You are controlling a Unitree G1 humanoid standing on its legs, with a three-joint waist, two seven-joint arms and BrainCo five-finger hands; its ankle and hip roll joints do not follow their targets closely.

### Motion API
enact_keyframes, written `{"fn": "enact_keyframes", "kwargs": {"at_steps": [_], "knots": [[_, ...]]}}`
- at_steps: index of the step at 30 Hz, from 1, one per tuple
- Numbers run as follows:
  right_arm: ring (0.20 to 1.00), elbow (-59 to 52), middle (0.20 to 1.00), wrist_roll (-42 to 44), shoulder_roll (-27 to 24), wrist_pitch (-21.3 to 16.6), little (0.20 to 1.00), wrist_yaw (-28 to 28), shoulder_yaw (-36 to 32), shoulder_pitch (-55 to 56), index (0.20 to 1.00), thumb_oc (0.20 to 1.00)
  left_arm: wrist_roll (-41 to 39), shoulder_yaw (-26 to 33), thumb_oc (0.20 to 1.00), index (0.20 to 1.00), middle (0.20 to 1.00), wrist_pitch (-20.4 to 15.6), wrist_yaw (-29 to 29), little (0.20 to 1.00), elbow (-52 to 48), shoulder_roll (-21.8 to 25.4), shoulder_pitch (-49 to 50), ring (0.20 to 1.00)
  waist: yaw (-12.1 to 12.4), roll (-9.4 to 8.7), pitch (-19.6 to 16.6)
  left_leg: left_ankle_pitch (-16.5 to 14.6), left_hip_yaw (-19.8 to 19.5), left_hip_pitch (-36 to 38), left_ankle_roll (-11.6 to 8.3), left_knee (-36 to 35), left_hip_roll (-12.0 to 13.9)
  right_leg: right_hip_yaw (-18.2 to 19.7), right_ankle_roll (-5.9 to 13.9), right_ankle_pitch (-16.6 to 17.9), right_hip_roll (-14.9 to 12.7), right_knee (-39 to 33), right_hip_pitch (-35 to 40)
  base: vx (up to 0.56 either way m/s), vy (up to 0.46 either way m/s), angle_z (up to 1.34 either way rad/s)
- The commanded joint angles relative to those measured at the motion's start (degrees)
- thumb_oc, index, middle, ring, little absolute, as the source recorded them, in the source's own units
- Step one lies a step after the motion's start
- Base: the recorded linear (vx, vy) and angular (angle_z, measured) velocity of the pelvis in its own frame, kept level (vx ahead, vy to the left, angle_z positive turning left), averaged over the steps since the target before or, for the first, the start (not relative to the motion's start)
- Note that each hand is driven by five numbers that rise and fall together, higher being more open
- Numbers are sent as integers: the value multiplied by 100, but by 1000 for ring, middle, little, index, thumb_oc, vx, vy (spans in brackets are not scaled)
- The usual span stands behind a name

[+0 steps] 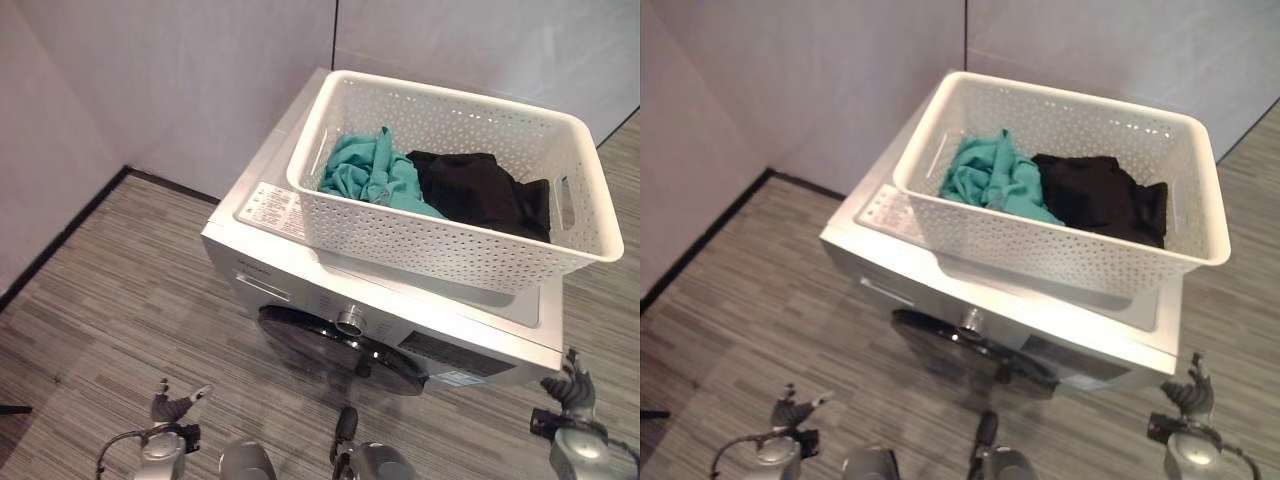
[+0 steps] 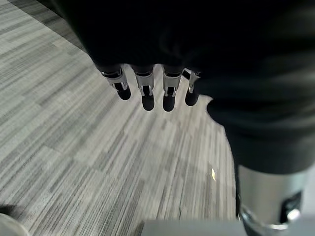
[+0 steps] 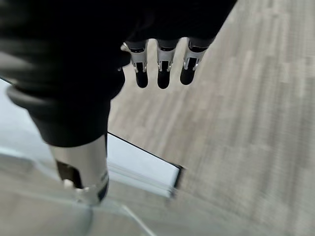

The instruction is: Grab the laundry basket,head to the washer,open it,put in the laundry and shut it.

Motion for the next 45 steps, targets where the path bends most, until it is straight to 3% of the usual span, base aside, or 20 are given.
{"fn": "enact_keyframes", "kwargs": {"at_steps": [1,4,5,8,12,14,17,18,21,23,28,31,40,45], "knots": [[1000,395,1000,114,337,-93,1000,344,580,-185,1000,1000,285,-170,1000,1000,1000,-2,0,1000,7,188,95,1000,-23,97,-373,-416,263,840,767,-2110,-238,582,621,-686,-122,-83,-291,-153,440,79],[1000,849,1000,210,485,-96,1000,337,699,-275,1000,1000,610,-480,1000,1000,1000,60,59,1000,327,125,79,1000,-65,174,-418,-550,300,1054,866,-2965,-518,621,832,-365,-325,-83,-548,-166,373,51],[1000,1007,1000,284,525,-101,1000,330,697,-331,1000,1000,785,-625,1000,1000,1000,69,26,1000,355,148,82,1000,-74,158,-389,-737,306,1147,966,-3270,-676,637,953,-214,-436,-83,-618,-196,352,34],[1000,1340,1000,429,605,-86,1000,306,755,-473,1000,1000,1032,-855,1000,1000,1000,36,-49,1000,351,171,180,1000,-24,144,-267,-991,223,1202,1187,-3698,-1004,707,1203,110,-638,-83,-832,-206,302,26],[1000,1349,1000,363,614,-37,1000,318,801,-538,1000,1000,1286,-896,1000,1000,1000,22,-89,1000,311,258,275,1000,-5,111,-105,-964,237,1200,1347,-3790,-1148,875,1370,386,-752,-53,-959,-155,145,1],[1000,1198,1000,349,616,-33,1000,296,787,-557,1000,1000,1454,-918,1000,1000,1000,15,-117,1000,165,381,245,1000,-45,34,9,-812,236,1048,1392,-3767,-1201,1201,1374,393,-887,103,-1065,-269,76,4],[1000,893,1000,207,474,-40,1000,221,597,-505,1000,1000,1635,-948,1000,1000,1000,8,-69,1000,231,502,129,1000,-94,44,-10,-665,-33,806,1526,-3781,-1225,2330,1262,244,-934,587,-902,-205,25,29],[1000,864,1000,138,422,-43,1000,197,571,-511,1000,1000,1660,-957,1000,1000,1000,20,-62,1000,254,517,129,1000,-62,33,-51,-645,-58,765,1547,-3788,-1215,2372,1233,228,-976,585,-813,-93,-29,48],[1000,826,1000,-111,211,1,1000,232,560,-590,1000,1000,1724,-943,1000,1000,1000,18,-86,1000,314,571,150,1000,66,-44,-184,-566,-79,654,1563,-3815,-1209,2371,1228,266,-1073,495,-650,-29,-94,31],[1000,575,1000,-853,-113,133,1000,155,575,-711,1000,1000,1914,-961,1000,1000,1000,19,-157,1000,271,643,199,1000,275,-172,-313,-531,-92,562,1552,-3853,-1190,2223,1312,441,-1201,305,-528,-18,-191,1],[1000,558,1000,-1741,-624,337,1000,7,635,-1048,1000,1000,2045,-1016,1000,1000,1000,16,-155,1000,229,696,112,1000,400,-329,-306,-547,-273,547,1486,-3808,-1191,2398,1346,291,-1194,343,-492,25,-148,-19],[1000,706,1000,-1974,-763,406,1000,25,728,-1206,1000,1000,2029,-983,1000,1000,1000,10,-178,1000,165,721,166,1000,492,-384,-344,-514,-355,595,1364,-3854,-1077,2036,1363,139,-1191,277,-309,78,-220,17],[1000,1007,1000,-1827,-630,346,1000,176,1249,-1510,1000,1000,1768,-963,1000,1000,1000,-30,-134,1000,201,623,184,1000,591,-258,-351,-74,-640,374,961,-4142,-609,1495,1150,-403,-826,-83,7,12,-184,27],[1000,969,1000,-1622,-331,336,1000,171,1539,-1643,1000,1000,1743,-1096,1000,1000,1000,2,-189,1000,212,523,210,1000,609,-143,-378,-8,-665,312,883,-4142,-513,1420,1084,-536,-712,-83,60,-12,-62,10]]}}
